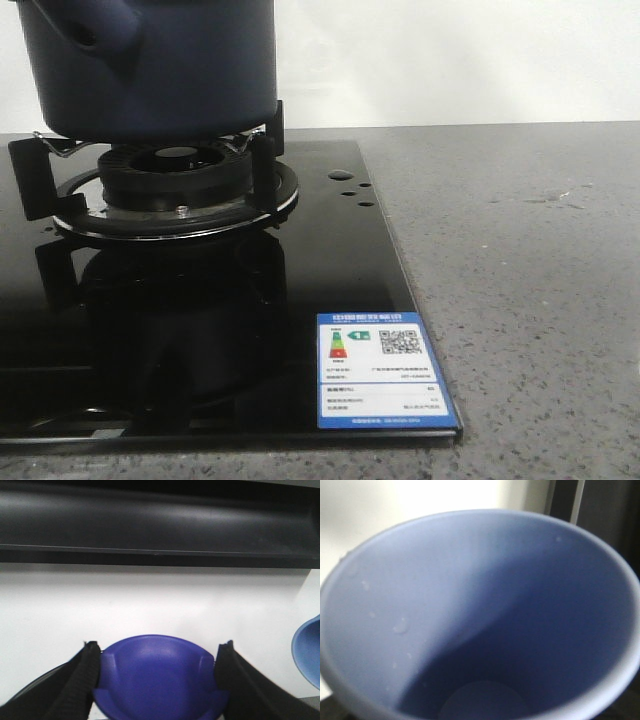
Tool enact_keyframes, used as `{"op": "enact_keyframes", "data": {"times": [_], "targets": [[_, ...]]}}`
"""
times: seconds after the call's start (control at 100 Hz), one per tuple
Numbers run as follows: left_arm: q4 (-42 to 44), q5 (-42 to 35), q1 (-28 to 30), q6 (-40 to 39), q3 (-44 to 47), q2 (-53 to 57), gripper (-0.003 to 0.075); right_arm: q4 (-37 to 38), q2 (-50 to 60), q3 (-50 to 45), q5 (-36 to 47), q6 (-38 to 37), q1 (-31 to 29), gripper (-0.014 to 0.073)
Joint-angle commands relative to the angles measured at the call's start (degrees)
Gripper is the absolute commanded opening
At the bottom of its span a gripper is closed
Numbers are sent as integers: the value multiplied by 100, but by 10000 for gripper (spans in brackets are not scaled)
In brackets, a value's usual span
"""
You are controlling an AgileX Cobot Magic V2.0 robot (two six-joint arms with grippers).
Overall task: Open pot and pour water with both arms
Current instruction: 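Tilt the blue cup with the right gripper to pour water into the pot, then turn the cup upright and lower it onto the countertop with right gripper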
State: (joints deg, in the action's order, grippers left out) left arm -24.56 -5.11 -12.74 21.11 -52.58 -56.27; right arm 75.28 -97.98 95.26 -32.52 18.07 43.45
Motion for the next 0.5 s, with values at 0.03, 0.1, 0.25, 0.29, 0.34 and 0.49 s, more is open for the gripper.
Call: {"op": "enact_keyframes", "data": {"times": [0.03,0.1,0.25,0.29,0.34,0.49], "targets": [[30,-608,22,17,-228,127,358,-35,301,231,-398,-1094,32,346],[30,-608,22,17,-228,127,358,-197,326,231,-615,-1454,32,346],[30,-608,22,17,-228,127,358,-1090,543,231,-672,-1967,-6,346],[30,-608,22,17,-228,127,358,-1342,607,231,-660,-2129,-61,346],[30,-608,22,17,-228,127,358,-1712,716,231,-601,-2247,-151,346],[30,-608,22,17,-228,127,358,-2728,1102,84,-192,-2305,-525,346]]}}
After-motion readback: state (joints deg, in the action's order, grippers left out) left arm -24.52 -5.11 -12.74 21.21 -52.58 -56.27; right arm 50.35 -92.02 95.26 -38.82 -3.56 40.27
